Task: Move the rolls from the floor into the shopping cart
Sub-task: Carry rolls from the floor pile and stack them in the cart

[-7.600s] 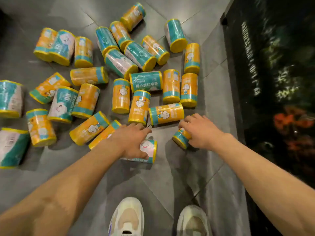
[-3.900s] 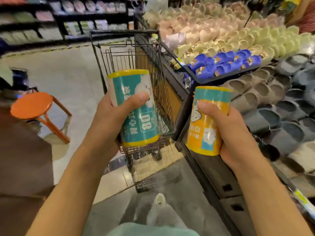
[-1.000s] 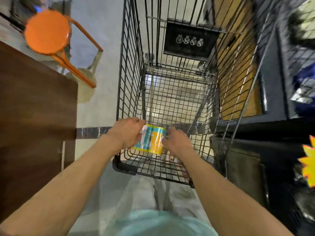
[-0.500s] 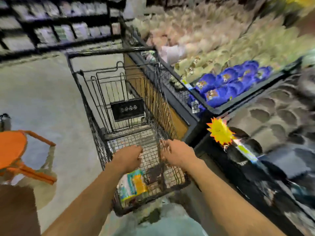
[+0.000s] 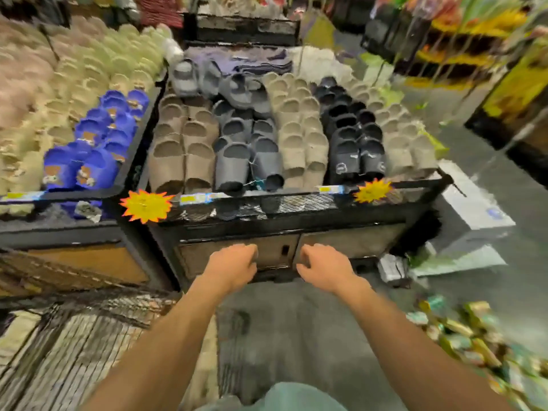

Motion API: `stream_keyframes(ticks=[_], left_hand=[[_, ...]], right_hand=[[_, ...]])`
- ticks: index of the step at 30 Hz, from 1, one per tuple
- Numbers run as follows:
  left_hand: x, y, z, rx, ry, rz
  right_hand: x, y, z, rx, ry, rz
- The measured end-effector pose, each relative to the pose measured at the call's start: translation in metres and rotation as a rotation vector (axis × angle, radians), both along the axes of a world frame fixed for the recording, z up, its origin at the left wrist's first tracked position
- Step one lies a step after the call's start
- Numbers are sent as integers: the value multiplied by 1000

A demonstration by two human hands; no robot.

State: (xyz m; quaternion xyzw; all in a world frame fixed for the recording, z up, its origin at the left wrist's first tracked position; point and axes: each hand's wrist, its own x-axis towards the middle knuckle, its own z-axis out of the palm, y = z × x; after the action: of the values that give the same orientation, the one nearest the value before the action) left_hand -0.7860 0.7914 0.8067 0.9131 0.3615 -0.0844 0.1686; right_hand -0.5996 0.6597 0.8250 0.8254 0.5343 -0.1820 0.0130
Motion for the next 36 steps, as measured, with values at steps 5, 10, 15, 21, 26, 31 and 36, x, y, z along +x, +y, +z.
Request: stream_keyframes(ticks=[5, 10, 15, 21, 26, 31, 36], left_hand=[[137, -87, 6, 83, 74, -413], [253, -203, 4, 72, 38, -694], [342, -316, 1, 76, 15, -925], [425, -436, -13, 41, 2, -1166], [486, -508, -39, -20, 2, -1315], [567, -541, -55, -73, 80, -1361], [644, -575, -69, -88, 103, -1391]], right_hand=[[89, -159, -11, -53, -25, -372], [145, -316, -23, -48, -61, -701], [171, -439, -18, -34, -48, -948], [178, -555, -29, 17, -3, -1297], [200, -619, -43, -24, 77, -1448], [262, -651, -46, 3, 111, -1558], [329, -683, -59, 11, 140, -1608]])
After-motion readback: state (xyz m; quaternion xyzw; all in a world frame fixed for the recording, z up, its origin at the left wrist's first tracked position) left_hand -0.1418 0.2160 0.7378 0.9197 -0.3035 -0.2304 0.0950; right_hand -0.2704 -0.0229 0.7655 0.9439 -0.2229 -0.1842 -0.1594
